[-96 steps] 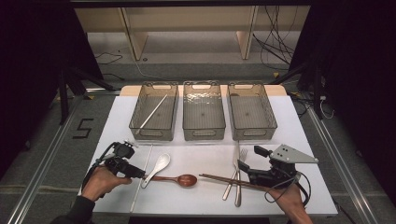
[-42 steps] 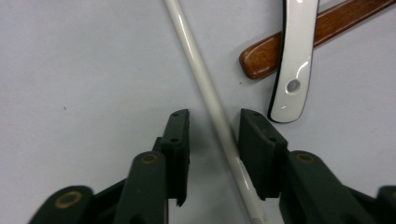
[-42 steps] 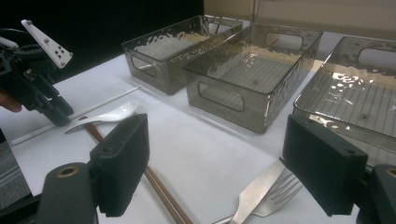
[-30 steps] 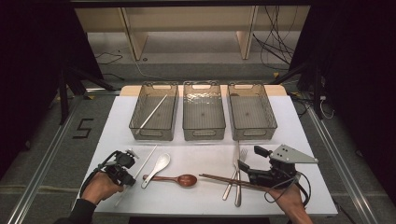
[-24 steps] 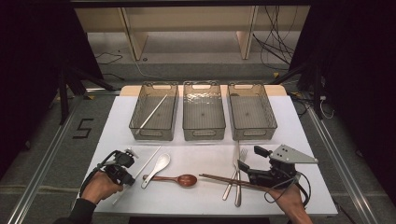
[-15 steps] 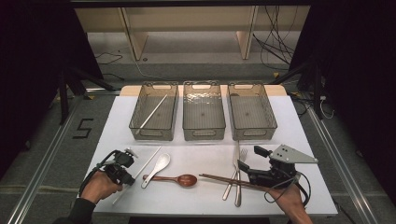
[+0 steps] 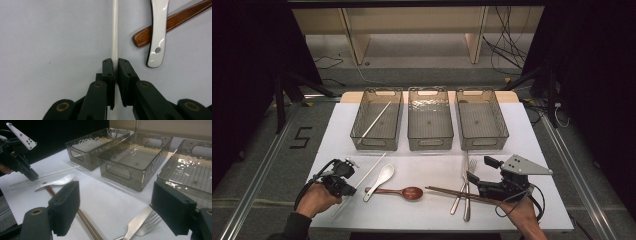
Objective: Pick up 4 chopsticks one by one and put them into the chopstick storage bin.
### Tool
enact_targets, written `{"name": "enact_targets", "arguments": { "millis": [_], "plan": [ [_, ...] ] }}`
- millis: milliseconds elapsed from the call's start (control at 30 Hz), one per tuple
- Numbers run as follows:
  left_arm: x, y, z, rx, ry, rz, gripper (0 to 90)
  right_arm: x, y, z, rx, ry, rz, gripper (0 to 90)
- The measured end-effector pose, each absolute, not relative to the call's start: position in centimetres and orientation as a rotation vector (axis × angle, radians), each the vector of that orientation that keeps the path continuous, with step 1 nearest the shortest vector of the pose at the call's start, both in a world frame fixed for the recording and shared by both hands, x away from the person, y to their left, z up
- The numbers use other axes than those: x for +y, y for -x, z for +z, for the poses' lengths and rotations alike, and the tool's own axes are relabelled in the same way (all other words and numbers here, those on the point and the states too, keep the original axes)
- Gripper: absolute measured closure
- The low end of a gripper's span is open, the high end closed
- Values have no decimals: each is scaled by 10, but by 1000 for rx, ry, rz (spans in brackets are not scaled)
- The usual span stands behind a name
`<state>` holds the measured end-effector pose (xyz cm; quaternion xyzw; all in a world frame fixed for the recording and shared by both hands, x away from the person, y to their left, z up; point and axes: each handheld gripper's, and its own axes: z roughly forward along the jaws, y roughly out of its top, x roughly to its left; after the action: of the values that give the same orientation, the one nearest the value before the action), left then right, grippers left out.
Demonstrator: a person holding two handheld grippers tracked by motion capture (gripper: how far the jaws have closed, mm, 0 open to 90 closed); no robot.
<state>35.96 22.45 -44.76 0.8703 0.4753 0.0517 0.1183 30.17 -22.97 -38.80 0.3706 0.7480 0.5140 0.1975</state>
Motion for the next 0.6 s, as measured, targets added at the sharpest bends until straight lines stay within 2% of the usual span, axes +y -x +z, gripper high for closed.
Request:
{"name": "enact_targets", "arguments": {
  "millis": [600],
  "plan": [
    [214,-361,-417,1239,-2386,170,838,-230,-303,-389,2097,-1044,1438,239]
  ]
}}
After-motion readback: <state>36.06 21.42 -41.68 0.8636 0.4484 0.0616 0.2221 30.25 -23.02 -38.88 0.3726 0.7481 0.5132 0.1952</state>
